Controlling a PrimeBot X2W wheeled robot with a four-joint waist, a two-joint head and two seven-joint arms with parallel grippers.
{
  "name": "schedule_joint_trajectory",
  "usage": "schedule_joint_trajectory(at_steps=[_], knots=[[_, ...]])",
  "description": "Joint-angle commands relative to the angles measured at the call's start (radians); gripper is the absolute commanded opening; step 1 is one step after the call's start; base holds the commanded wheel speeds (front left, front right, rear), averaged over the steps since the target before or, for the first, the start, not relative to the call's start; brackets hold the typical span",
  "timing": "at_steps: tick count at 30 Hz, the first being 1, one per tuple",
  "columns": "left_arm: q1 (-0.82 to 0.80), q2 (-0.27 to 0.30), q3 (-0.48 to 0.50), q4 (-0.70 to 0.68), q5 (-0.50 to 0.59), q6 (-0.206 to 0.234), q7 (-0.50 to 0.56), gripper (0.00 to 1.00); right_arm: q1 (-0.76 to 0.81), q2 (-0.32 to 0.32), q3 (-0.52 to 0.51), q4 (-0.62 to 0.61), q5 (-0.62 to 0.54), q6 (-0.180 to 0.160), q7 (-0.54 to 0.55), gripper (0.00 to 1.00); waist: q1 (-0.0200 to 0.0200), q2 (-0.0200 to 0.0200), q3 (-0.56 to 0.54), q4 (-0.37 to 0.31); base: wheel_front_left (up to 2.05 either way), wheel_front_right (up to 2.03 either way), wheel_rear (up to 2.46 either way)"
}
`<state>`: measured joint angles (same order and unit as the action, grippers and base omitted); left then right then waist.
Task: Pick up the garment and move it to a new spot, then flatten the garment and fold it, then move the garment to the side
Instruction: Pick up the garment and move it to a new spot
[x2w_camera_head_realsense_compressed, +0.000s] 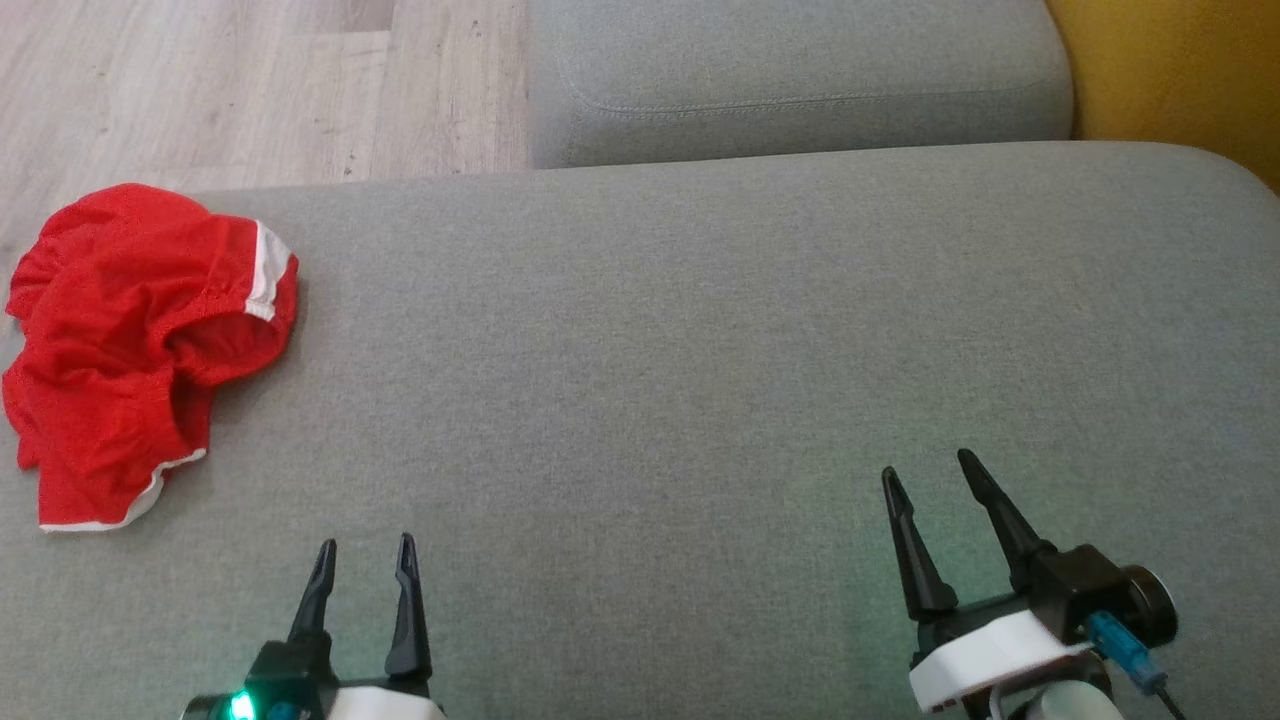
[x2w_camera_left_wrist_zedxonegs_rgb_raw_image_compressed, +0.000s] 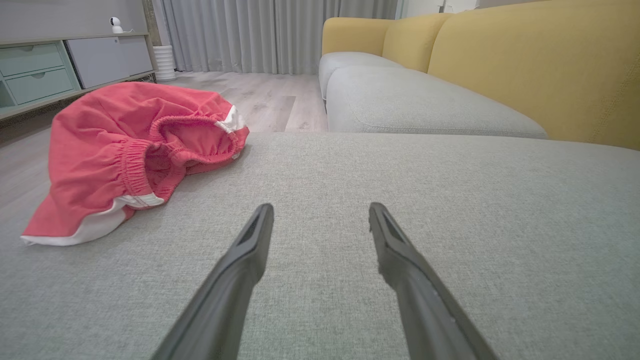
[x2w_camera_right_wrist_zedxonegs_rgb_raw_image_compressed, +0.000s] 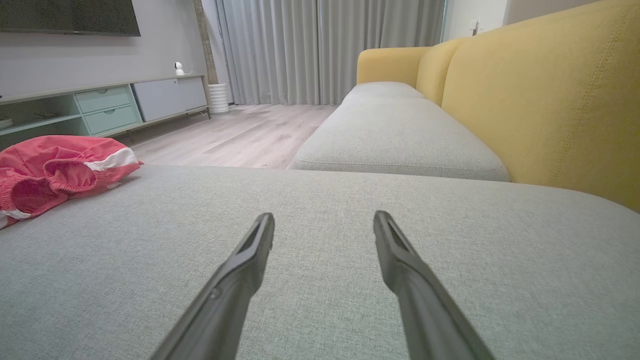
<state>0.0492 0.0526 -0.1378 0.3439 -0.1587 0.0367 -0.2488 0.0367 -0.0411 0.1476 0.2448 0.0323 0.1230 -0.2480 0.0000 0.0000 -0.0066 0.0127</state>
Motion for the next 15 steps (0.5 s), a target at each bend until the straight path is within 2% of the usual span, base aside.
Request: schedule_joint_trajectory(at_steps=[1,9,15], knots=[[-0.018,0.012,0.021,-0.027,-0.004,0.007,-0.006,1.0,-0.014,-0.009,0.018,-0.027,-0.003,0.008,-0.014,1.0,0.0,0.0,0.0,0.001,0.0,0.0,0.0],[-0.019,0.013,0.01,-0.027,-0.011,0.009,-0.001,1.0,-0.005,-0.009,0.011,-0.03,-0.001,0.008,-0.014,1.0,0.0,0.0,-0.002,0.018,0.0,0.0,0.0],[-0.032,0.019,0.003,-0.038,-0.01,0.012,0.003,1.0,0.011,-0.009,-0.006,-0.035,0.004,0.008,-0.014,1.0,0.0,0.0,-0.004,0.105,0.0,0.0,0.0]])
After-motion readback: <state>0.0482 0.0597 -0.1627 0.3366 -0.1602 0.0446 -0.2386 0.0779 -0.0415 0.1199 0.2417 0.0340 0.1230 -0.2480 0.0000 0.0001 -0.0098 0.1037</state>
